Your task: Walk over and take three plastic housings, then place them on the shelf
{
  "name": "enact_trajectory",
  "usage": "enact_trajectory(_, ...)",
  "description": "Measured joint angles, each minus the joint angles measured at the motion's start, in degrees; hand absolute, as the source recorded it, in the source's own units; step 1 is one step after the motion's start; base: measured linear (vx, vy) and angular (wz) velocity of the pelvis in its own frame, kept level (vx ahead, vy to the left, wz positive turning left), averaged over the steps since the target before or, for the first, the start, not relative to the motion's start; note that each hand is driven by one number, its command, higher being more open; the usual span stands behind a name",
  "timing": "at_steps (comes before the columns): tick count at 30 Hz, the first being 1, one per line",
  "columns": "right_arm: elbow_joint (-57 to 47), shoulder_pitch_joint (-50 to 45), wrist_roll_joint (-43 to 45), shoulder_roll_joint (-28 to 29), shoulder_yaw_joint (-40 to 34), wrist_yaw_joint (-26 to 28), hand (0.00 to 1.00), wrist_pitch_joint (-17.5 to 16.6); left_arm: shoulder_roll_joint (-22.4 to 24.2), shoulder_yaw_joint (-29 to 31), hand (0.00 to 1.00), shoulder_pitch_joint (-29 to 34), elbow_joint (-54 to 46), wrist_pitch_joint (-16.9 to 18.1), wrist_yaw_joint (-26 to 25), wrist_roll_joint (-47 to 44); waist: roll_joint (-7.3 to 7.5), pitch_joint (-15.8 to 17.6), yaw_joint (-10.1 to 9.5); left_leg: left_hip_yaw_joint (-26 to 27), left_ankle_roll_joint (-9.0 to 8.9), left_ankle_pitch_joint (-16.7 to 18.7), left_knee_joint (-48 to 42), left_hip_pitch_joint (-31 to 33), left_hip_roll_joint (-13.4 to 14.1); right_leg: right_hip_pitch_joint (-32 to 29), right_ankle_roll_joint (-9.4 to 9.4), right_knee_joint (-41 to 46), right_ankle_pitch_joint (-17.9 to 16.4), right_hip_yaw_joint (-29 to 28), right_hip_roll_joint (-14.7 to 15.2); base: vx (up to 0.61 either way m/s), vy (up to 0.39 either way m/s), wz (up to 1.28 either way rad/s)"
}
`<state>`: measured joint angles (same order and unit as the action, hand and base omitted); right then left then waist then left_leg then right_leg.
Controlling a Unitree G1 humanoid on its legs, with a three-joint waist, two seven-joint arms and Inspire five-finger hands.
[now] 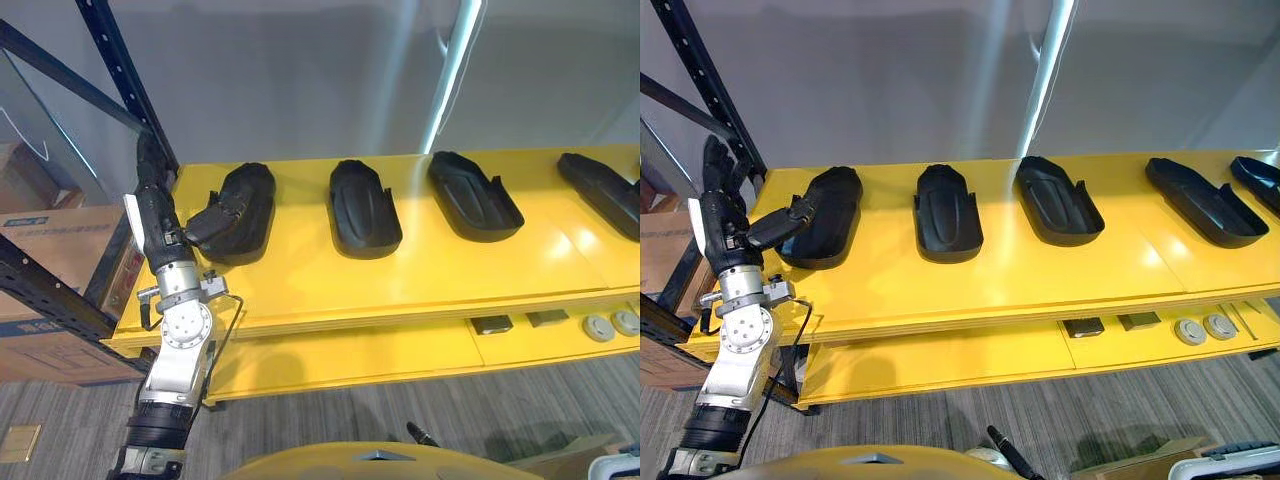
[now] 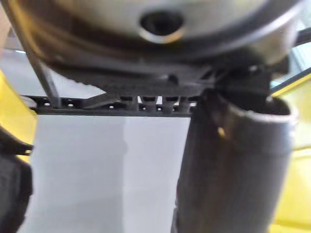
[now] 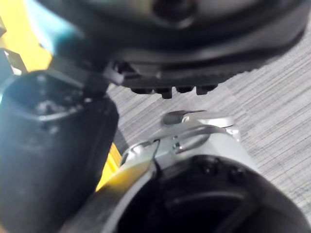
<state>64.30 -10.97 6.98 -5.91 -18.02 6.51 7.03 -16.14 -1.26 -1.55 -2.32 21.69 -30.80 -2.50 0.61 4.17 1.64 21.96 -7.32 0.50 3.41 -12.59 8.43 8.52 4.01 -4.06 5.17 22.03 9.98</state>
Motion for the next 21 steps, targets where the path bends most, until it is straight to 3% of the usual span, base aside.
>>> enact_trajectory(5, 0.0, 0.2, -2.2, 0.0, -0.6, 1.0, 1.0, 0.0, 0.0, -0.2, 1.0, 0.1, -0.6, 0.4, -1.5, 5.4, -0.02, -0.4, 0.02, 0.0, -0.08, -0.7, 1.4, -0.7, -0.1, 0.0, 0.59, 0.2, -0.4, 0.2, -0.1, 0.0, 0.0, 0.0)
enact_trajectory(12, 0.0, 0.6, -2.3, 0.0, -0.5, 1.7, 1.0, 0.2, 0.3, -0.3, 1.0, 2.5, -0.1, -7.9, -4.2, 7.6, 0.14, -0.4, 0.03, -0.1, -0.14, -0.8, 1.5, -0.6, 0.1, -0.1, 1.09, 0.9, -0.9, 0.5, 0.0, 0.0, 0.001, 0.01)
enact_trajectory(21, 0.0, 1.1, -2.2, 0.1, -0.5, 1.7, 1.0, 1.1, 0.6, 0.2, 1.0, 3.8, 4.0, -8.2, -6.5, 7.6, 1.18, -0.8, -0.1, -1.3, -0.17, -0.9, 1.5, 0.1, 0.1, 0.0, 1.31, 0.9, -0.8, 1.4, 0.0, 0.0, 0.001, 0.07)
